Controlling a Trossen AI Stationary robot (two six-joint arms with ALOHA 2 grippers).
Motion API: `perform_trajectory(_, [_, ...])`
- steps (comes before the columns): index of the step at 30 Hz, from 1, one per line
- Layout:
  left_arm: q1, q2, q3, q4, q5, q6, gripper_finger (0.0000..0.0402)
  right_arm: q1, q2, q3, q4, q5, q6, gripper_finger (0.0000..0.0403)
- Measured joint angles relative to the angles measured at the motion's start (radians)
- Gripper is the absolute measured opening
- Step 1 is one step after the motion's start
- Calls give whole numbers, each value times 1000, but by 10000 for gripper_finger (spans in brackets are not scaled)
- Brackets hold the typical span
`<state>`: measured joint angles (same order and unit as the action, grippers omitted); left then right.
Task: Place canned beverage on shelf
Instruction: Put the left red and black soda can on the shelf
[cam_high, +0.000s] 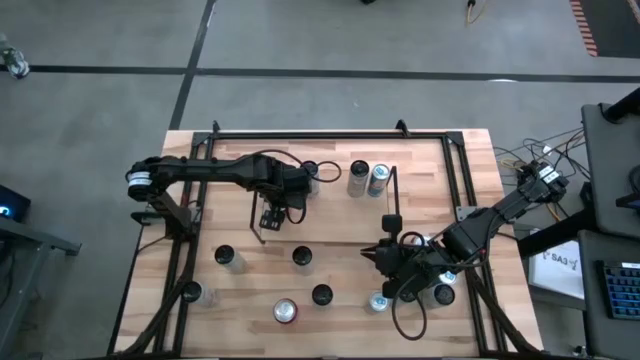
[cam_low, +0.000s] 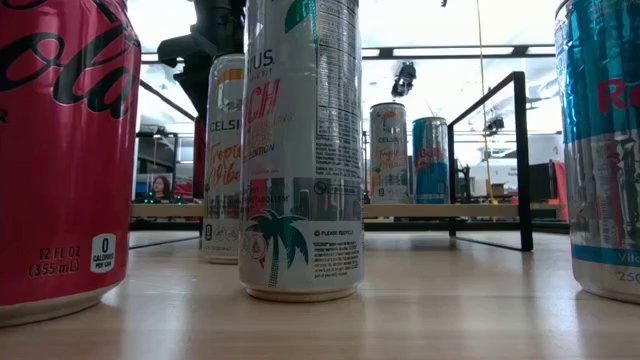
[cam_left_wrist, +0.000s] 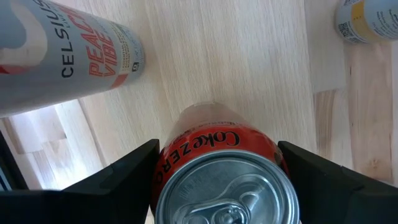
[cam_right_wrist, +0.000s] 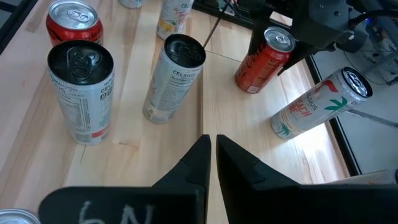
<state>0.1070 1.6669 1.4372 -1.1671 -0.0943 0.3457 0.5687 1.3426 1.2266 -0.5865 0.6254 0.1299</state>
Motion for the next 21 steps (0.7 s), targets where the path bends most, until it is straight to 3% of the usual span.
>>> perform_trajectory(7, [0,0,0,1,-8,-15,357,0,0,0,0,-5,0,18])
perform_trajectory(21, [0,0,72,-117,-38,-44,348,0,0,0,0,-5,8,18])
